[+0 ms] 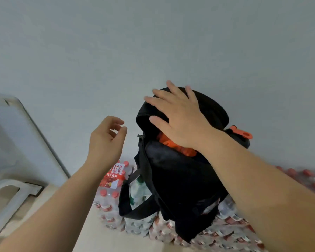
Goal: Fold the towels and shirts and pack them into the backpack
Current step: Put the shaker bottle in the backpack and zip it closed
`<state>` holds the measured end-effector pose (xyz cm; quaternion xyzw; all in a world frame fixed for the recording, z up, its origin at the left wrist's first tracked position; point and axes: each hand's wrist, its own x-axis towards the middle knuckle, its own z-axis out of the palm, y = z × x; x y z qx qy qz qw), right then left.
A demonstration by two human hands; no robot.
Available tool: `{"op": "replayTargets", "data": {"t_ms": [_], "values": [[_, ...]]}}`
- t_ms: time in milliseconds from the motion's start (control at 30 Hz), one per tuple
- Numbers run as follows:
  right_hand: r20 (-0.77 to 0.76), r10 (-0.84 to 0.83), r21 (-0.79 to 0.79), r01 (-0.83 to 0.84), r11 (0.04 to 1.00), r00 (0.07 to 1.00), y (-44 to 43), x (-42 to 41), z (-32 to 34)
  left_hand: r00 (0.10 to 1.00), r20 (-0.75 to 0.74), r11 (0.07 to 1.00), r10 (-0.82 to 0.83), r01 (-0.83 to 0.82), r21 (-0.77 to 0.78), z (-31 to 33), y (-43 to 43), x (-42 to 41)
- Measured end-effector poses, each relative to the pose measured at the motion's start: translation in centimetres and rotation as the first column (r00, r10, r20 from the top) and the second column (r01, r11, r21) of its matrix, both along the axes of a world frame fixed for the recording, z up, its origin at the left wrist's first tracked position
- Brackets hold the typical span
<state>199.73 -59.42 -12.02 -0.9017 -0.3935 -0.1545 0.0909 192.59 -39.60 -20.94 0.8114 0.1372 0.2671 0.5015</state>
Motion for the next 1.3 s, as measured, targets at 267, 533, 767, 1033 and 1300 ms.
{"op": "replayTargets", "data": {"t_ms": [267, 533, 767, 1033, 1300], "values": [[-0.063, -0.104, -0.227, 0.088, 0.97, 0.993, 3.8, 2.4, -0.3, 0.906, -0.245, 0.938, -0.346, 0.339, -0.072, -4.2, 1.8, 2.2], [0.147, -0.117, -0.243, 0.151, 0.958, 0.982, 1.2, 0.0, -4.4, 0.839, -0.254, 0.877, -0.481, 0.463, -0.13, -3.7, 1.4, 3.5], [0.288, 0.069, -0.54, 0.103, 0.835, 0.955, 1.9, 0.2, -5.6, 0.868, -0.163, 0.862, -0.47, 0.412, -0.295, -4.4, 0.6, 4.7], [-0.151, -0.064, -0.513, -0.023, 0.858, 0.987, 5.4, 3.2, -3.8, 0.867, -0.075, 0.813, -0.493, 0.428, -0.394, -6.0, 1.2, 4.7], [-0.38, -0.204, -0.32, 0.079, 0.944, 0.902, 5.3, 3.8, -4.5, 0.8, -0.048, 0.743, -0.599, 0.531, -0.408, -6.9, 1.8, 5.3]]}}
